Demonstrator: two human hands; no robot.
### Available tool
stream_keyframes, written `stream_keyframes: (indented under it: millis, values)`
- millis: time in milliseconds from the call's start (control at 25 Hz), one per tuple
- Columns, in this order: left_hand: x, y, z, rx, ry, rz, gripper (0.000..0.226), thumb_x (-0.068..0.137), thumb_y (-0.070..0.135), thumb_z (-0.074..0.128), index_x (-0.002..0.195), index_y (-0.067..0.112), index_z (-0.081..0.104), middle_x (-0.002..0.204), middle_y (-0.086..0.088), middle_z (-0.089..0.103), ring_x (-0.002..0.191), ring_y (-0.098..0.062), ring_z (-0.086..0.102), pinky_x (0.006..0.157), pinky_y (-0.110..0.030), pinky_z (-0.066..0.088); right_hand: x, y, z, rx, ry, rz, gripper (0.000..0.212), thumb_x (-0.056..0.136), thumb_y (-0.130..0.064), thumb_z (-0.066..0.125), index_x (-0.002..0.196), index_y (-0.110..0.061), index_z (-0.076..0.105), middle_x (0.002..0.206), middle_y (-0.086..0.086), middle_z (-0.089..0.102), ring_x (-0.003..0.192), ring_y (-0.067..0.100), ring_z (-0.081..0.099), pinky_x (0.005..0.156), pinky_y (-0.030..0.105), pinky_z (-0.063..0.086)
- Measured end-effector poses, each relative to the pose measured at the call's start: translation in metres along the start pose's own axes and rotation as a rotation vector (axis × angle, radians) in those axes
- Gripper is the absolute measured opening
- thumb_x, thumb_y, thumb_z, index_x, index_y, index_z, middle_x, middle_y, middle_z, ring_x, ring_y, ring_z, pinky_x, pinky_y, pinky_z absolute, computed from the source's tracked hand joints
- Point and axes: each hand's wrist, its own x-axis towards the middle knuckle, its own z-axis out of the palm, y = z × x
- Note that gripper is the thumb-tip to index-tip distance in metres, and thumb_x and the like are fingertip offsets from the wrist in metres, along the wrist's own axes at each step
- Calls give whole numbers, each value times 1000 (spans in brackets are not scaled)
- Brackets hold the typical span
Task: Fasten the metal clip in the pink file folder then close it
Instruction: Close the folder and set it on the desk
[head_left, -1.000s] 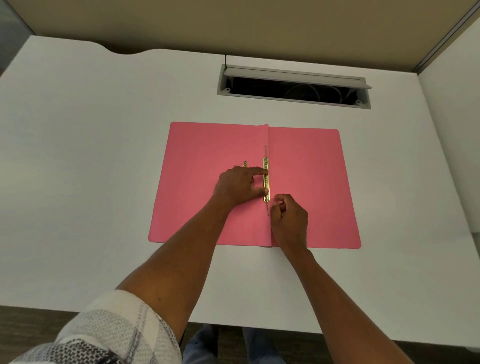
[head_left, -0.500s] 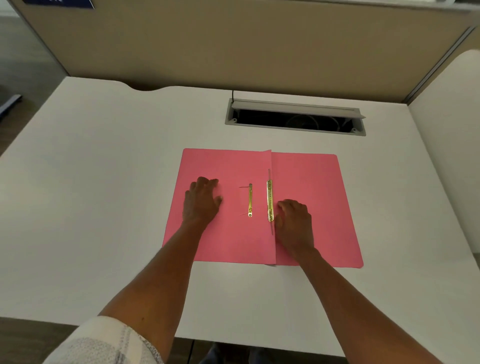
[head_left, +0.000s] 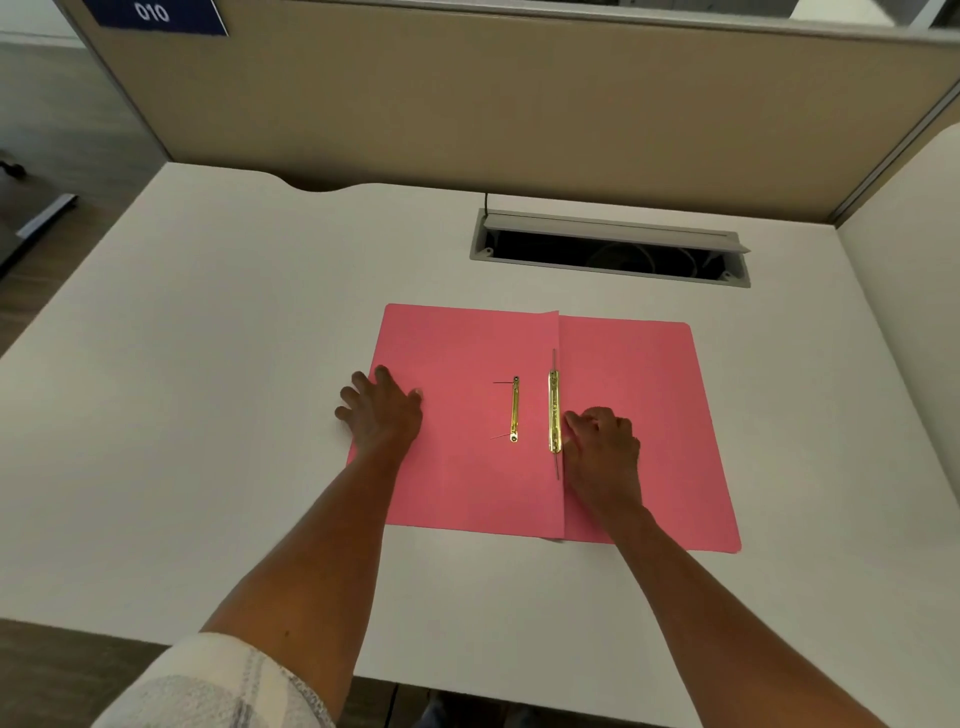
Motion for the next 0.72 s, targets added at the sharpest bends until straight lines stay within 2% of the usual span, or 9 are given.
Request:
stream_keyframes:
  millis: [40, 120, 200, 320, 560, 640, 720]
  values:
    - [1, 1, -3, -3, 0, -2, 59, 95, 45, 52, 140, 9, 38, 136, -20, 42, 127, -41, 38, 103, -51, 33, -3, 1, 1, -17, -11, 18, 34, 99, -30, 41, 128, -22, 58, 136, 10, 54, 123, 33, 49, 99, 47, 42]
    - [5, 3, -7, -2, -5, 8, 58, 95, 43, 53, 139, 8, 39, 135, -20, 44, 126, -42, 40, 102, -51, 33, -11, 4, 6, -47, -85, 36, 45, 101, -37, 33, 144, -27, 42, 156, 9, 35, 144, 35, 30, 115, 55, 24]
    - [9, 3, -11, -3, -9, 10, 58, 95, 42, 53, 139, 7, 39, 135, -20, 45, 126, -43, 41, 102, -52, 34, -18, 6, 13, -73, -128, 28, 52, 102, -41, 21, 153, -29, 22, 164, 6, 17, 151, 32, 13, 119, 56, 9]
    - [14, 2, -13, -24, -9, -12, 56, 95, 40, 54, 137, 7, 40, 135, -20, 45, 125, -43, 44, 102, -52, 33, -21, 6, 17, -54, -113, 32, 60, 99, -45, 9, 155, -25, 12, 165, 5, 11, 152, 31, 8, 120, 55, 6]
    - [39, -6, -20, -193, -36, -162, 59, 89, 46, 60, 131, 6, 49, 133, -20, 50, 122, -43, 50, 101, -50, 37, -20, 7, 21, -47, -118, 57, 61, 100, -46, 11, 155, -22, 4, 165, 4, 4, 152, 28, 2, 122, 54, 5]
    - [52, -15, -27, -234, -68, -185, 57, 88, 51, 60, 120, 4, 58, 126, -19, 58, 117, -41, 55, 95, -46, 42, -20, 7, 21, -49, -112, 56, 63, 98, -48, 9, 155, -22, 4, 165, 4, 5, 152, 28, 3, 122, 53, 4]
    - [62, -21, -34, -278, -100, -155, 51, 89, 54, 59, 100, 5, 67, 113, -18, 67, 109, -39, 59, 90, -42, 46, -20, 8, 22, -57, -111, 53, 63, 99, -48, 12, 155, -22, 3, 165, 4, 4, 152, 27, 1, 122, 53, 4]
